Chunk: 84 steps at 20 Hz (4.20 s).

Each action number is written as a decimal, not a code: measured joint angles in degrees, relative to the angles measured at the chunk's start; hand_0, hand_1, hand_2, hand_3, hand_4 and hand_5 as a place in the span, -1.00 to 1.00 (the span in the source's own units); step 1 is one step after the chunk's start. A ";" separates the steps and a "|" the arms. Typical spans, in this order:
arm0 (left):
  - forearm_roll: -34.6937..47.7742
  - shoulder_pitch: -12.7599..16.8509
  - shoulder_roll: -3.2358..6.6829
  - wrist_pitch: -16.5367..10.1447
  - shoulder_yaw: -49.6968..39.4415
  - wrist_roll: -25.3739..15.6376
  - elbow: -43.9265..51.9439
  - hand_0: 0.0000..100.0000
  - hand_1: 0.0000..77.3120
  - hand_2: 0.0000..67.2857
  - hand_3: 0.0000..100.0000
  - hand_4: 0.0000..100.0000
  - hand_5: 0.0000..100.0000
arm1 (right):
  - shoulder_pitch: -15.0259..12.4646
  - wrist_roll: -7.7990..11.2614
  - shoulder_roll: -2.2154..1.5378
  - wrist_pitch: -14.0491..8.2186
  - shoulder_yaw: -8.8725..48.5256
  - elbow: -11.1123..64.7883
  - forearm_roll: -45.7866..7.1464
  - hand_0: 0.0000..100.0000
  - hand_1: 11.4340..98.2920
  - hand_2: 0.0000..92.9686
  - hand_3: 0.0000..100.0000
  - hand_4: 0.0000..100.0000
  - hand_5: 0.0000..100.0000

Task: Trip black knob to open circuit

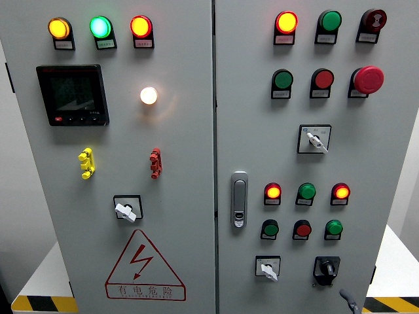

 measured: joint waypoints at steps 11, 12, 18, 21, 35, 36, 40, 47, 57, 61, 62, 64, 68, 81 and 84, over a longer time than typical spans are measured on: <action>0.00 0.00 0.00 0.00 0.00 0.00 0.00 -1.00 -0.92 -0.61 -0.57 -0.87 -0.97 | 1.91 -0.29 -0.12 0.43 -0.03 -1.77 0.65 1.00 0.14 -0.96 1.00 1.00 1.00; 0.00 0.00 0.00 0.00 0.00 0.00 0.00 -1.00 -0.92 -0.61 -0.57 -0.87 -0.97 | 2.16 -0.29 -0.08 0.46 -0.07 -1.92 0.65 1.00 0.14 -0.96 1.00 1.00 1.00; 0.00 0.00 -0.03 0.00 0.00 0.00 0.00 -1.00 -0.92 -0.61 -0.57 -0.87 -0.97 | 3.62 -0.29 -0.13 0.49 -0.07 -3.21 0.73 1.00 0.14 -0.96 1.00 1.00 1.00; 0.00 0.00 -0.02 0.00 0.00 0.00 0.00 -1.00 -0.92 -0.61 -0.57 -0.87 -0.97 | 4.30 -0.29 -0.07 0.49 -0.10 -3.63 0.74 1.00 0.13 -0.95 1.00 1.00 1.00; 0.00 0.00 0.00 0.00 0.00 0.00 0.00 -1.00 -0.92 -0.61 -0.57 -0.87 -0.97 | 5.25 -0.98 0.06 0.54 -0.64 -4.60 1.63 1.00 0.13 -0.95 1.00 1.00 1.00; 0.00 0.00 0.00 0.00 0.00 0.00 0.00 -1.00 -0.92 -0.61 -0.57 -0.87 -0.97 | 5.28 -0.98 0.06 0.55 -0.65 -4.68 1.65 1.00 0.13 -0.95 1.00 1.00 1.00; 0.00 0.00 0.00 0.00 0.00 0.00 0.00 -1.00 -0.92 -0.61 -0.57 -0.87 -0.97 | 5.31 -1.04 0.00 0.57 -0.80 -4.75 1.67 1.00 0.13 -0.95 1.00 1.00 1.00; 0.00 0.00 0.00 0.00 0.00 0.00 0.00 -1.00 -0.92 -0.61 -0.57 -0.87 -0.97 | 5.36 -1.08 -0.04 0.57 -1.06 -4.64 1.67 1.00 0.13 -0.95 1.00 1.00 1.00; 0.00 0.00 -0.01 0.00 0.00 0.00 0.00 -1.00 -0.92 -0.61 -0.57 -0.87 -0.97 | 5.41 -1.17 0.02 0.64 -1.88 -4.35 1.71 1.00 0.13 -0.90 1.00 1.00 1.00; 0.00 0.00 -0.04 0.00 0.00 0.00 0.00 -1.00 -0.92 -0.61 -0.57 -0.87 -0.97 | 5.70 -1.17 0.04 0.66 -2.06 -4.34 1.71 1.00 0.13 -0.88 1.00 1.00 1.00; 0.00 0.00 -0.03 0.00 0.00 0.00 0.00 -1.00 -0.92 -0.61 -0.57 -0.87 -0.97 | 5.87 -1.24 0.05 0.66 -2.19 -4.34 1.71 1.00 0.13 -0.87 1.00 1.00 1.00; 0.00 0.00 -0.03 0.00 0.00 0.00 0.00 -1.00 -0.92 -0.61 -0.57 -0.87 -0.97 | 6.10 -1.62 0.05 0.66 -2.29 -4.34 1.71 1.00 0.13 -0.86 1.00 1.00 1.00; 0.00 0.00 -0.06 0.00 0.00 0.00 0.00 -1.00 -0.92 -0.61 -0.57 -0.87 -0.97 | 6.38 -1.87 0.05 0.66 -2.37 -4.34 1.71 1.00 0.13 -0.84 1.00 1.00 1.00; 0.00 0.00 -0.01 0.00 0.00 0.00 0.00 -1.00 -0.92 -0.62 -0.57 -0.87 -0.97 | 6.47 -2.06 0.05 0.66 -3.11 -4.49 1.70 1.00 0.15 -0.73 1.00 1.00 1.00; 0.00 0.00 -0.02 0.00 0.00 0.00 0.00 -1.00 -0.92 -0.61 -0.57 -0.87 -0.97 | 6.54 -2.14 0.05 0.66 -3.18 -4.49 1.70 1.00 0.17 -0.72 1.00 1.00 1.00</action>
